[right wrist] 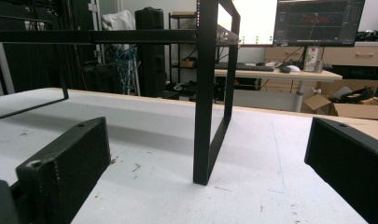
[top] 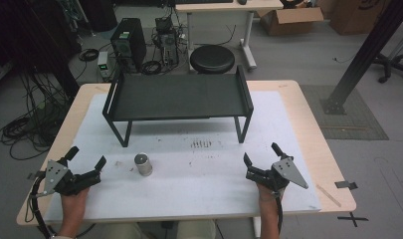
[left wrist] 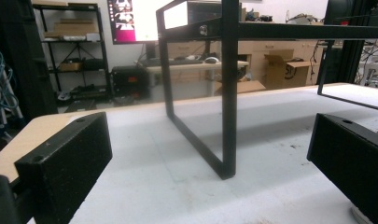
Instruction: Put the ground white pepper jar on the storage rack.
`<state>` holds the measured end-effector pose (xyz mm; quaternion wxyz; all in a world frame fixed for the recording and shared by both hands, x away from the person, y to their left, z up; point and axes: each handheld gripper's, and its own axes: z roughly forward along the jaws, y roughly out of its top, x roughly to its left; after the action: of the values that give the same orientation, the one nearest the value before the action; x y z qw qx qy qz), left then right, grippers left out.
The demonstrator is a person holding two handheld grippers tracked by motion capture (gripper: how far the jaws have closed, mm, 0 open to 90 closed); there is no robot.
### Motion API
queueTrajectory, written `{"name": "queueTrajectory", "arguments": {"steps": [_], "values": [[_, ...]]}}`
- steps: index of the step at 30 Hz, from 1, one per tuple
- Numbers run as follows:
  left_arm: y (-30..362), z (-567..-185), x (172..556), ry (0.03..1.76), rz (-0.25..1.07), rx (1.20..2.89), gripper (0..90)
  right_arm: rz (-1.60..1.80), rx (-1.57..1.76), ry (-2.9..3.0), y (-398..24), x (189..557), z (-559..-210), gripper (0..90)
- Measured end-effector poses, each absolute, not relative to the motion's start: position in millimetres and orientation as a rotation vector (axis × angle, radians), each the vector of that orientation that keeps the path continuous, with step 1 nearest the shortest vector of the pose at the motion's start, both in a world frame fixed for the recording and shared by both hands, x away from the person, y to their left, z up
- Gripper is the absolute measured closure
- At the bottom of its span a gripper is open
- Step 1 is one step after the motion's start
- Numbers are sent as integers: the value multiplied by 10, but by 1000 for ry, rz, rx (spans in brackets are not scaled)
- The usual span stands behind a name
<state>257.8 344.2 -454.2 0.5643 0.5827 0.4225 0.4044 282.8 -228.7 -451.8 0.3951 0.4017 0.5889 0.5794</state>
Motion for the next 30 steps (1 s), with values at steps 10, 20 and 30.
{"name": "queueTrajectory", "arguments": {"steps": [10, 20, 30], "values": [[3459, -4524, 2584, 1000, 939, 1367, 3, 1471, 1019, 1492, -2288, 2827, -4518, 0], [3433, -4317, 2566, 972, 925, 1364, 2, 1471, 1016, 1488, -2289, 2827, -4518, 0], [3308, -4211, 2518, 937, 881, 1390, 2, 1471, 1016, 1489, -2290, 2827, -4518, 0]]}}
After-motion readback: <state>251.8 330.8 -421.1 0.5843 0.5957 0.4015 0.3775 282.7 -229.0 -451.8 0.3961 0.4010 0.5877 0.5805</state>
